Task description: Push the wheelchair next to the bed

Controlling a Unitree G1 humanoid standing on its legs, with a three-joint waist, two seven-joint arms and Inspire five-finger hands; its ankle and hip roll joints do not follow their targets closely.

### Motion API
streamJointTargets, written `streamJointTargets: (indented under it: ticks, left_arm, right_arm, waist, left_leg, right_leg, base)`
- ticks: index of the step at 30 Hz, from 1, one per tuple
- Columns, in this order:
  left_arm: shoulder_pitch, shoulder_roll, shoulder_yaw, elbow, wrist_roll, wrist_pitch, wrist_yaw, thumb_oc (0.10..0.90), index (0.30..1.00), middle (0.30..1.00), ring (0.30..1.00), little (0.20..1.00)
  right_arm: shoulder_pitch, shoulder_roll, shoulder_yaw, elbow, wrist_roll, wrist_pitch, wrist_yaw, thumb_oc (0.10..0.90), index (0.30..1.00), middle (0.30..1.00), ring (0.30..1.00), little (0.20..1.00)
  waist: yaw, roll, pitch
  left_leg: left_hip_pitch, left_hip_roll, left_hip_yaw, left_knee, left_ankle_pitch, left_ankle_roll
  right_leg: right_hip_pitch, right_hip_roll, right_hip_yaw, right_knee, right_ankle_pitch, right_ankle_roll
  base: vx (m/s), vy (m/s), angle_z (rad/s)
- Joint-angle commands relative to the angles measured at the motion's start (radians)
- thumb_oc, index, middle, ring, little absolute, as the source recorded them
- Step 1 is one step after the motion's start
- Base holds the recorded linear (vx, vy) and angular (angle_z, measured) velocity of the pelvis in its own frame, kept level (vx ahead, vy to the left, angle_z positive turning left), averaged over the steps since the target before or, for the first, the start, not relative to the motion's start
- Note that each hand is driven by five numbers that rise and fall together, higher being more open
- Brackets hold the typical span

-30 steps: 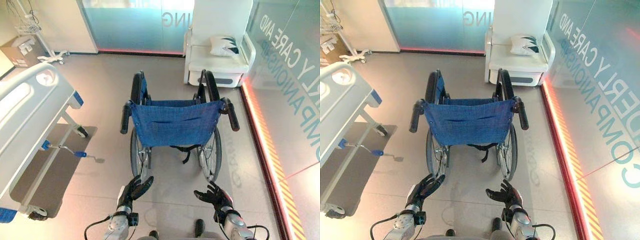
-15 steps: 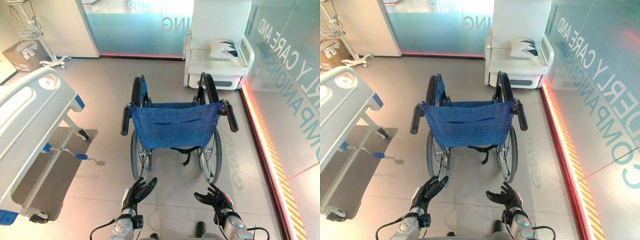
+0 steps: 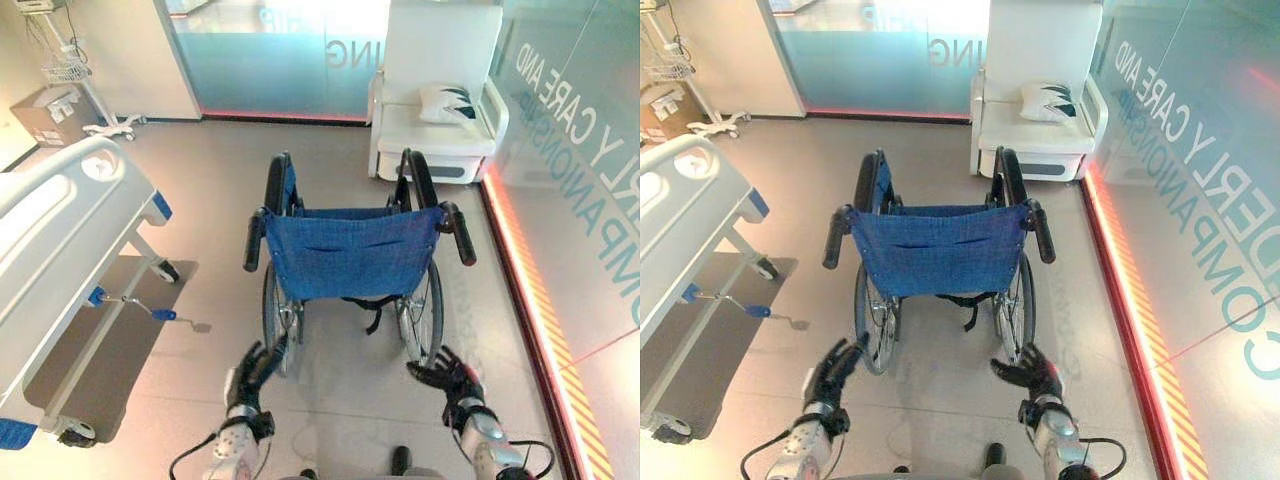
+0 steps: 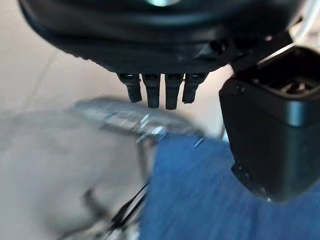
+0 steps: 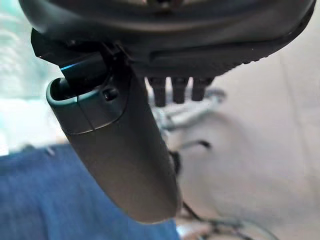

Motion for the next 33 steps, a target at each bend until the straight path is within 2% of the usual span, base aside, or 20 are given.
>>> streamJointTargets:
  ticks: [1, 3, 8, 12, 16, 18, 20, 21, 22, 24, 28, 33]
  left_arm:
    - [-0.211, 0.137, 0.065, -0.059, 0.023, -0.124, 0.111, 0.8, 0.9, 0.9, 0.9, 0.9]
    - [-0.303, 0.228, 0.101, -0.07, 0.004, -0.129, 0.141, 0.8, 0.9, 0.9, 0.9, 0.9]
    - [-0.468, 0.36, 0.113, -0.09, -0.015, -0.113, 0.157, 0.8, 0.9, 0.9, 0.9, 0.9]
    - [-0.578, 0.426, 0.082, -0.066, -0.069, -0.085, 0.147, 0.8, 0.9, 0.9, 0.9, 0.9]
    - [-0.658, 0.437, 0.037, -0.075, -0.13, -0.087, 0.066, 0.8, 0.9, 0.9, 0.9, 0.9]
    - [-0.694, 0.436, 0.003, -0.1, -0.135, -0.062, 0.004, 0.8, 0.9, 0.9, 0.9, 0.9]
    - [-0.739, 0.444, -0.056, -0.128, -0.1, 0.027, -0.106, 0.8, 0.9, 0.9, 0.9, 0.9]
    - [-0.748, 0.448, -0.069, -0.13, -0.073, 0.061, -0.144, 0.8, 0.9, 0.9, 0.9, 0.9]
    - [-0.777, 0.468, -0.113, -0.141, -0.059, 0.13, -0.18, 0.8, 0.9, 0.9, 0.9, 0.9]
    - [-0.812, 0.493, -0.16, -0.134, -0.038, 0.205, -0.242, 0.8, 0.9, 0.9, 0.9, 0.9]
    - [-0.869, 0.524, -0.245, -0.071, 0.051, 0.3, -0.287, 0.8, 0.9, 0.9, 0.9, 0.9]
    - [-0.897, 0.536, -0.303, 0.013, 0.131, 0.377, -0.3, 0.8, 0.9, 0.9, 0.9, 0.9]
  right_arm:
    - [-0.153, -0.105, -0.058, -0.061, 0.065, -0.094, -0.065, 0.8, 0.9, 0.9, 0.9, 0.9]
    - [-0.201, -0.152, -0.066, -0.059, 0.07, -0.088, -0.08, 0.8, 0.9, 0.9, 0.9, 0.9]
    - [-0.279, -0.211, -0.045, -0.078, 0.063, -0.078, -0.119, 0.8, 0.9, 0.9, 0.9, 0.9]
    - [-0.36, -0.237, -0.008, -0.073, 0.062, -0.072, -0.154, 0.8, 0.9, 0.9, 0.9, 0.9]
    - [-0.428, -0.247, 0.022, -0.059, 0.051, -0.075, -0.176, 0.8, 0.9, 0.9, 0.9, 0.9]
    - [-0.454, -0.25, 0.038, -0.059, 0.042, -0.072, -0.186, 0.8, 0.9, 0.9, 0.9, 0.9]
    - [-0.479, -0.252, 0.058, -0.057, 0.026, -0.069, -0.193, 0.8, 0.9, 0.9, 0.9, 0.9]
    - [-0.484, -0.253, 0.061, -0.054, 0.019, -0.069, -0.192, 0.8, 0.9, 0.9, 0.9, 0.9]
    - [-0.499, -0.258, 0.075, -0.054, 0.014, -0.063, -0.198, 0.8, 0.9, 0.9, 0.9, 0.9]
    - [-0.511, -0.261, 0.084, -0.042, 0.019, -0.062, -0.198, 0.8, 0.9, 0.9, 0.9, 0.9]
    - [-0.526, -0.261, 0.1, -0.002, 0.026, -0.067, -0.194, 0.8, 0.9, 0.9, 0.9, 0.9]
    - [-0.523, -0.262, 0.11, 0.02, 0.038, -0.073, -0.192, 0.8, 0.9, 0.9, 0.9, 0.9]
  waist:
    - [-0.01, 0.002, 0.016]
    - [-0.02, 0.006, 0.005]
    - [-0.036, 0.022, -0.014]
    - [-0.044, 0.033, -0.021]
    - [-0.046, 0.038, -0.021]
    - [-0.046, 0.039, -0.019]
    - [-0.044, 0.043, -0.016]
    - [-0.044, 0.044, -0.015]
    - [-0.044, 0.047, -0.013]
    - [-0.043, 0.051, -0.011]
    - [-0.045, 0.057, -0.004]
    - [-0.052, 0.054, 0.009]
  left_leg:
    - [-0.015, -0.062, -0.018, 0.009, -0.009, 0.023]
    - [-0.012, -0.062, -0.018, 0.009, -0.01, 0.02]
    - [-0.008, -0.061, -0.009, 0.009, -0.013, 0.015]
    - [-0.008, -0.062, -0.005, 0.009, -0.015, 0.013]
    - [-0.011, -0.064, -0.005, 0.009, -0.015, 0.014]
    - [-0.014, -0.064, -0.004, 0.009, -0.014, 0.014]
    - [-0.018, -0.063, -0.001, 0.01, -0.013, 0.014]
    - [-0.019, -0.062, -0.001, 0.01, -0.012, 0.014]
    - [-0.022, -0.063, 0.0, 0.009, -0.011, 0.015]
    - [-0.026, -0.065, 0.0, 0.009, -0.008, 0.016]
    - [-0.034, -0.068, 0.002, 0.009, -0.003, 0.018]
    - [-0.04, -0.067, 0.01, 0.011, 0.004, 0.018]
  right_leg:
    - [0.095, 0.037, -0.015, 0.016, -0.061, -0.029]
    - [0.097, 0.034, -0.015, 0.014, -0.063, -0.026]
    - [0.103, 0.03, -0.013, 0.008, -0.065, -0.024]
    - [0.103, 0.03, -0.01, 0.006, -0.069, -0.026]
    - [0.101, 0.029, -0.008, 0.006, -0.072, -0.028]
    - [0.099, 0.029, -0.007, 0.007, -0.073, -0.028]
    - [0.094, 0.028, -0.007, 0.009, -0.071, -0.027]
    - [0.093, 0.027, -0.007, 0.009, -0.07, -0.027]
    - [0.089, 0.028, -0.005, 0.008, -0.069, -0.026]
    - [0.086, 0.027, -0.005, 0.008, -0.067, -0.024]
    - [0.08, 0.027, -0.004, 0.006, -0.061, -0.02]
    - [0.072, 0.027, -0.003, 0.006, -0.055, -0.016]
  base:
    - [0.01, 0.005, 0.03]
    - [0.0, 0.0, 0.0]
    - [0.02, 0.025, 0.0]
    - [0.0, 0.0, 0.0]
    - [0.0, 0.0, 0.0]
    - [-0.02, 0.0, 0.0]
    - [-0.05, -0.004, 0.0]
    - [-0.05, -0.003, 0.01]
    - [-0.04, 0.0, 0.0]
    - [-0.04, 0.001, -0.02]
    - [-0.03, -0.001, -0.03]
    - [-0.02, -0.008, -0.01]
